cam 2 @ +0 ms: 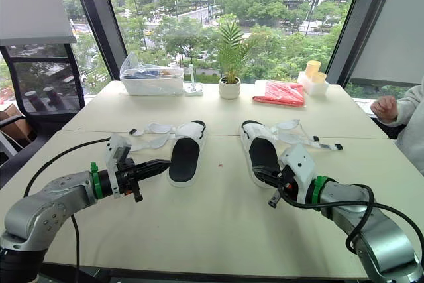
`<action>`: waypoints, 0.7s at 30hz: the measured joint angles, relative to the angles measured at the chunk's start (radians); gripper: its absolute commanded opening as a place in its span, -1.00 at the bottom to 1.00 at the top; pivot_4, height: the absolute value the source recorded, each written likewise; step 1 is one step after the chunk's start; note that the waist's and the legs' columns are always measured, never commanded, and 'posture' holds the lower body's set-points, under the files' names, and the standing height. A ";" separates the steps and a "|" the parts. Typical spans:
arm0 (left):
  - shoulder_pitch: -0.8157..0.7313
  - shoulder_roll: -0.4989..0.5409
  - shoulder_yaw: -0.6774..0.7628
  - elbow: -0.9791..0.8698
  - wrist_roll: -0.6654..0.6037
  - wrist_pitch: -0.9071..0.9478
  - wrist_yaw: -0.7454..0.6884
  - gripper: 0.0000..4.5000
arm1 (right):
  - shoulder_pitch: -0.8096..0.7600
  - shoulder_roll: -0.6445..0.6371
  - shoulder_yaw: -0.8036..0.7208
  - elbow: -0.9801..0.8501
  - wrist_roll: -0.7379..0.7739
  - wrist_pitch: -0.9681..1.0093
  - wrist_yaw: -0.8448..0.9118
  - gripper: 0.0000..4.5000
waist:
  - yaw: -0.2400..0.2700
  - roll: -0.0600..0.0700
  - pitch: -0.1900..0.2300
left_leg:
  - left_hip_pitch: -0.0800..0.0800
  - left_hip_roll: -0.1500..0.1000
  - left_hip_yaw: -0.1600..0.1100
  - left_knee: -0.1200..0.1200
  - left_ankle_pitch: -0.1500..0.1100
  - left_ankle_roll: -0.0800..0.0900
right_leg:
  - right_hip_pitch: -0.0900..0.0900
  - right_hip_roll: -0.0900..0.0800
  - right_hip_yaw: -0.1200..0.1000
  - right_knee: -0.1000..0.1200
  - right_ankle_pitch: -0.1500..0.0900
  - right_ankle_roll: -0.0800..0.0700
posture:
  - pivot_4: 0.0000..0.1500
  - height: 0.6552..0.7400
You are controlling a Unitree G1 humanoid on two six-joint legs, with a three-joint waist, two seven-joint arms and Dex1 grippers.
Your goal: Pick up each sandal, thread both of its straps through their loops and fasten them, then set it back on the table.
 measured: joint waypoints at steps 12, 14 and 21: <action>-0.040 -0.012 -0.009 0.028 0.019 -0.009 -0.013 -0.97 | 0.010 0.010 0.000 -0.014 -0.003 0.000 -0.036 -1.00 | 0.000 0.000 0.000 | 0.000 0.000 0.000 0.000 0.000 0.000 | 0.000 0.000 0.000 0.000 0.000 0.000 | 1.00 0.94; -0.049 -0.012 -0.010 0.032 0.021 -0.009 -0.021 -0.97 | 0.010 0.010 -0.001 -0.015 -0.003 0.000 -0.044 -1.00 | 0.000 0.000 0.000 | 0.000 0.000 0.000 0.000 0.000 0.000 | 0.000 0.000 0.000 0.000 0.000 0.000 | 1.00 0.94; -0.046 -0.028 -0.040 0.029 0.030 -0.009 -0.025 -0.97 | 0.012 0.010 -0.001 -0.017 -0.011 -0.001 -0.064 -1.00 | 0.001 0.000 0.000 | 0.000 0.000 0.000 0.000 0.000 0.000 | 0.000 0.000 0.000 0.000 0.000 0.000 | 1.00 0.94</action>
